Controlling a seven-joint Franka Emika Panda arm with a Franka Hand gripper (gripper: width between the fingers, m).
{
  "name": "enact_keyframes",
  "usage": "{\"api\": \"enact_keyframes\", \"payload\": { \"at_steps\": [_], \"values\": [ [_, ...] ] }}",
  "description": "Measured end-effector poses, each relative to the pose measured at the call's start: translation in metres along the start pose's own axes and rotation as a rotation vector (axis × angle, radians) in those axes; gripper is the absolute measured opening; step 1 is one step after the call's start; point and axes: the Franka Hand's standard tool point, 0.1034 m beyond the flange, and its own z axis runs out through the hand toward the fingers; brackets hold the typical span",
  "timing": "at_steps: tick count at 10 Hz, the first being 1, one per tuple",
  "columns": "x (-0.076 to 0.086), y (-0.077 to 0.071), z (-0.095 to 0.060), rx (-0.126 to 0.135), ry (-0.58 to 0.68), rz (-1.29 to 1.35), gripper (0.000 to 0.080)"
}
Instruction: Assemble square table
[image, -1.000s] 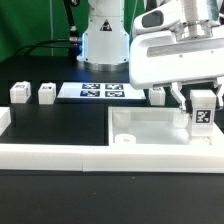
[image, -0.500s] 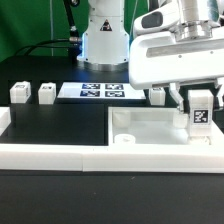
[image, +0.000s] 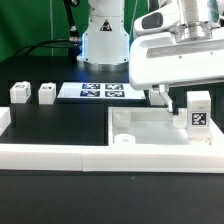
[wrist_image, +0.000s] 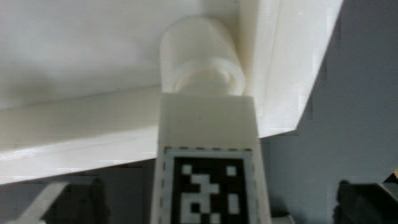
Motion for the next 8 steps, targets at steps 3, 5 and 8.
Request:
{"api": "enact_keyframes", "payload": {
  "at_steps": [3,5,8],
  "values": [
    [0.0,0.0,0.0,0.0,0.0,0.0,0.0649],
    [0.0,0.0,0.0,0.0,0.0,0.0,0.0649],
    [0.014,0.0,-0.017,0.006,-0.112,0.047,0.0649]
  ]
}}
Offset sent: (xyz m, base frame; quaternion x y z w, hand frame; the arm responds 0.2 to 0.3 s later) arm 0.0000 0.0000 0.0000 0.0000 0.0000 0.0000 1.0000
